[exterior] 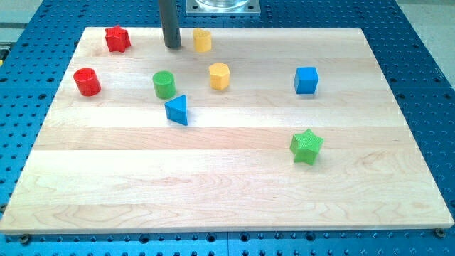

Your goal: Move the triangle top right

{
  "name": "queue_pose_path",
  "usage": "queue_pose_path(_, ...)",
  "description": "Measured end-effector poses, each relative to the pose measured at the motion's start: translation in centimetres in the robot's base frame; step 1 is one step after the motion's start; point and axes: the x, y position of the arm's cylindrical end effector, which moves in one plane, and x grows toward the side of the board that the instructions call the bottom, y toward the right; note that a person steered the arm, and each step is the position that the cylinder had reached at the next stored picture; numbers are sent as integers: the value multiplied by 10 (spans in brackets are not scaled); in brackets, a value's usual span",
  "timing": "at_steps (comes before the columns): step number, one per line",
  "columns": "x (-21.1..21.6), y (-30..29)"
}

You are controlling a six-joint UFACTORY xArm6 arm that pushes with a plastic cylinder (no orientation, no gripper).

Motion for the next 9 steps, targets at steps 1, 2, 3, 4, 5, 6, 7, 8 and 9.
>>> queue_pose_path(1, 0, 28)
queue_pose_path(2, 1, 56)
queue_pose_path(3, 10, 72)
queue_pose_path(4, 83, 71)
queue_pose_path(5, 94, 64)
queue_pose_path(6, 130, 57)
queue_pose_path(7, 148, 17)
queue_pose_path(8, 197, -12)
queue_pose_path(9, 208, 10)
